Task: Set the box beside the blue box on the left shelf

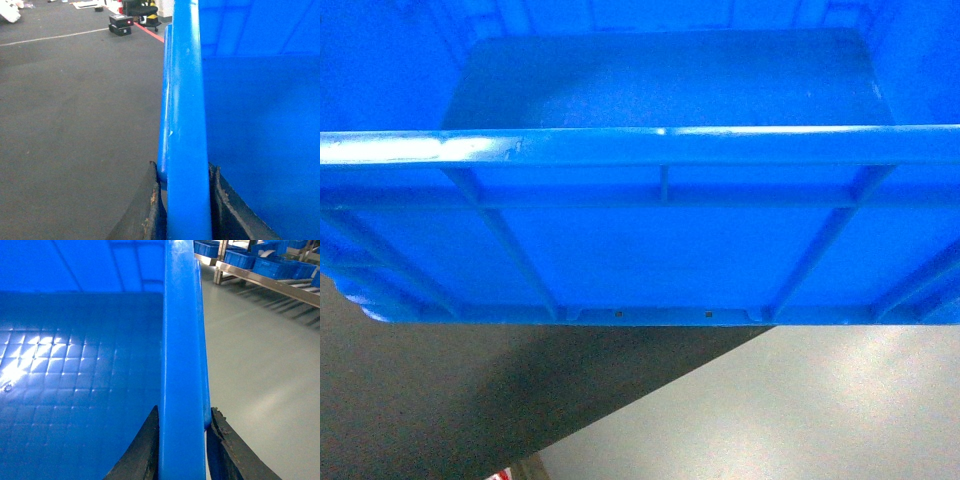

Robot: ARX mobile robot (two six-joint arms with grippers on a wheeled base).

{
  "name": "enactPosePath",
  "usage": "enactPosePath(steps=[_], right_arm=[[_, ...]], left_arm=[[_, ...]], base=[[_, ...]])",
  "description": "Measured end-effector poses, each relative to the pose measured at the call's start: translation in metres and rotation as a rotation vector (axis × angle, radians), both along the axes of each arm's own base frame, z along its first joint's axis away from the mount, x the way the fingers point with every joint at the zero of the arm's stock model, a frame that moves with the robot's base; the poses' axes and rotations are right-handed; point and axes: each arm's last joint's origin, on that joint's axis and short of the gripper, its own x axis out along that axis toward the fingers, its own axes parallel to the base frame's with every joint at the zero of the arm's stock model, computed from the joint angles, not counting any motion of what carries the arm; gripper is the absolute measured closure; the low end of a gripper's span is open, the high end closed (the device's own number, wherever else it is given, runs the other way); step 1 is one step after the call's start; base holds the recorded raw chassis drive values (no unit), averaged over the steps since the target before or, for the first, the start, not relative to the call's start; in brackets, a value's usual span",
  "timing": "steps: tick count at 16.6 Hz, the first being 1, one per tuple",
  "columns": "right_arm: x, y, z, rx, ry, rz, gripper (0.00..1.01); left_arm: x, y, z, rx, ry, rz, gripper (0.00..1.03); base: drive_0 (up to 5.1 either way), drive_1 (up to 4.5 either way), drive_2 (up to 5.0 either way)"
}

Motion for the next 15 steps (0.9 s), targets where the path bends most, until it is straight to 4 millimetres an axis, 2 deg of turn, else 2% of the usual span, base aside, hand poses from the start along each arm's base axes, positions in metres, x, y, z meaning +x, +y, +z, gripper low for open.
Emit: enactPosePath(steps=[15], right_arm=[[0.0000,0.0000,0.0000,0.000,0.000,0.000,0.81]], left_arm=[[0.0000,0.0000,0.0000,0.001,0.000,0.000,0.86]], base=[[-1.6,-1.56,-1.6]])
